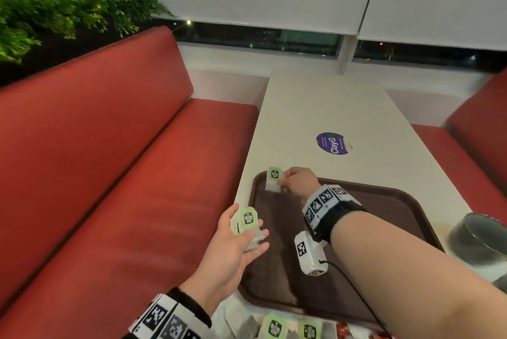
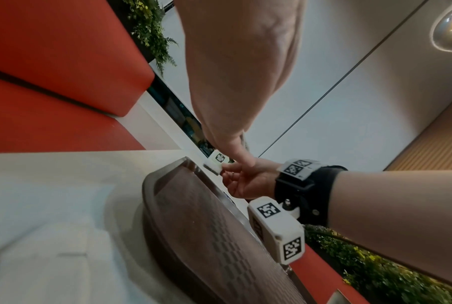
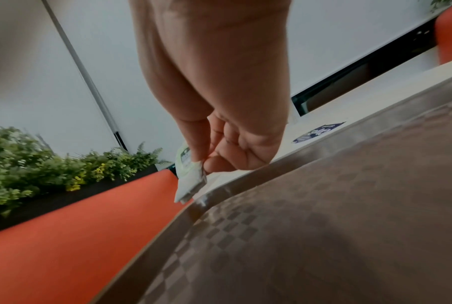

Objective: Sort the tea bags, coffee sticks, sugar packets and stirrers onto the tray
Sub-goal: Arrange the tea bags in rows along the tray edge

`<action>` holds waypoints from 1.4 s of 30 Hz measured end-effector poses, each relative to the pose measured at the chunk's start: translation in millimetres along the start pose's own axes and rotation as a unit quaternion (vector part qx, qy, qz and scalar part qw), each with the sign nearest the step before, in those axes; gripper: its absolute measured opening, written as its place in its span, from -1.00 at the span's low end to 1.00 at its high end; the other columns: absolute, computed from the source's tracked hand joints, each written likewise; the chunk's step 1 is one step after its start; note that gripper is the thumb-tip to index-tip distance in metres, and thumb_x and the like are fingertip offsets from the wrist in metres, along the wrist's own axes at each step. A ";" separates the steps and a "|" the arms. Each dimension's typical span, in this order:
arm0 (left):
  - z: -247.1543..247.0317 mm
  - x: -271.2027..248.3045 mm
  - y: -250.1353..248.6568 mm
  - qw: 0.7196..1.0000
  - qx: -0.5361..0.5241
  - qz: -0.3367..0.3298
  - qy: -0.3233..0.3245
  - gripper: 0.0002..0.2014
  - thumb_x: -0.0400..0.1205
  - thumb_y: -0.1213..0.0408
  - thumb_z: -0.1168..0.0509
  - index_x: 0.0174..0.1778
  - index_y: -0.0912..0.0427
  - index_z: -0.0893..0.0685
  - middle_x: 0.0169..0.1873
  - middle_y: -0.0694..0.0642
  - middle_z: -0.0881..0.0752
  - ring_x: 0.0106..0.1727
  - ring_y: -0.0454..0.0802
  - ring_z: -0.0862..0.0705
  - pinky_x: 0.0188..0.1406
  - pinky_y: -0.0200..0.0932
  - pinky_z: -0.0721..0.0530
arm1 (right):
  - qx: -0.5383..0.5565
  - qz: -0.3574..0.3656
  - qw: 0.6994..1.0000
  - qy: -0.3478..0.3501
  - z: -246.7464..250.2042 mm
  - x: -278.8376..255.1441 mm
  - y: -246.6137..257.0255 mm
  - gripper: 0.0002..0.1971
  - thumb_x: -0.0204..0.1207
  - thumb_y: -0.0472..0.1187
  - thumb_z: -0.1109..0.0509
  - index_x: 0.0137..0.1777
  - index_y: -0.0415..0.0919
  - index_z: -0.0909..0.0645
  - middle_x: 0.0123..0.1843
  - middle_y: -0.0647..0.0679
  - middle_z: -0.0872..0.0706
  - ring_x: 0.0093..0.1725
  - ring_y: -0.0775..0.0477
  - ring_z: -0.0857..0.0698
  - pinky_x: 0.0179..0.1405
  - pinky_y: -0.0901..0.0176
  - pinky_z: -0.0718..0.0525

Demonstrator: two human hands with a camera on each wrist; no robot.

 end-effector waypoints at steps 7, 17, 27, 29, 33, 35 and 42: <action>13.9 17.4 -0.1 1.000 -0.017 -0.005 -0.012 -0.42 0.66 0.60 -0.16 0.50 -0.07 -0.30 0.18 0.29 -0.67 0.14 0.23 -0.73 -0.14 -0.03 -0.77 | -0.071 -0.030 0.996 0.031 -19.3 43.3 -4.7 -0.76 0.54 -0.34 -0.33 -0.34 -0.10 -0.52 -0.38 -0.01 -0.62 -0.44 0.08 -0.56 -0.46 0.33 -0.51; 20.3 30.5 3.2 1.000 -0.013 -0.008 -0.018 -0.72 0.65 0.57 -0.20 0.22 0.20 -0.55 0.08 0.22 -0.74 0.05 0.15 -0.78 -0.14 -0.18 -0.79 | -0.081 -0.029 0.996 0.032 -31.4 63.4 -12.5 -0.76 0.50 -0.34 -0.36 -0.36 -0.08 -0.52 -0.24 -0.10 -0.69 -0.21 -0.07 -0.70 0.04 -0.01 -0.77; 16.8 36.8 -9.0 0.999 -0.024 -0.023 -0.031 -0.77 0.66 0.53 -0.20 0.08 0.13 -0.60 0.01 0.15 -0.77 0.04 0.12 -0.78 -0.05 -0.17 -0.78 | 0.053 0.067 0.996 0.036 -22.6 5.2 22.8 -0.90 0.52 -0.20 -0.42 -0.18 -0.20 -0.68 -0.20 -0.11 -0.73 -0.19 -0.07 -0.68 -0.21 0.12 -0.65; 16.2 38.6 -10.2 0.999 -0.025 -0.024 -0.030 -0.78 0.66 0.53 -0.20 0.09 0.14 -0.60 0.01 0.16 -0.77 0.05 0.12 -0.77 -0.05 -0.17 -0.78 | 0.075 0.084 0.979 0.171 -40.9 -32.7 31.1 -0.90 0.50 -0.17 -0.48 -0.21 -0.17 -0.71 -0.27 -0.08 -0.72 -0.29 0.04 -0.62 -0.36 0.28 -0.54; 11.3 41.0 -7.2 0.999 -0.034 -0.018 -0.026 -0.75 0.67 0.51 -0.20 0.19 0.17 -0.61 0.10 0.18 -0.76 0.12 0.07 -0.75 -0.02 -0.16 -0.77 | 0.022 0.123 0.967 0.224 -51.8 -69.6 28.9 -0.91 0.44 -0.30 -0.53 -0.25 -0.19 -0.68 -0.41 0.02 -0.64 -0.46 0.22 -0.54 -0.40 0.42 -0.50; 7.3 41.7 -6.0 0.999 -0.038 -0.018 -0.023 -0.74 0.68 0.51 -0.19 0.23 0.17 -0.60 0.12 0.17 -0.76 0.13 0.05 -0.75 -0.04 -0.18 -0.77 | 0.031 0.124 0.973 0.192 -48.4 -69.8 25.1 -0.83 0.45 -0.34 -0.51 -0.33 -0.17 -0.63 -0.42 0.02 -0.62 -0.50 0.26 -0.53 -0.39 0.44 -0.50; 13.7 39.5 -5.9 0.995 -0.074 0.006 -0.065 -0.75 0.72 0.51 -0.01 0.28 0.26 -0.42 0.14 0.40 -0.64 0.17 0.25 -0.68 0.18 0.04 -0.65 | 0.096 0.059 0.990 0.081 -22.0 -33.5 10.5 -0.80 0.50 -0.35 -0.46 -0.35 -0.18 -0.61 -0.49 0.00 -0.62 -0.51 0.10 -0.51 -0.49 0.33 -0.45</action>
Point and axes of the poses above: each hand's wrist, its own x-axis towards the middle knuckle, its own z-axis out of the back of the hand, y = z × x, the point moved 9 cm from there along x, towards the middle knuckle
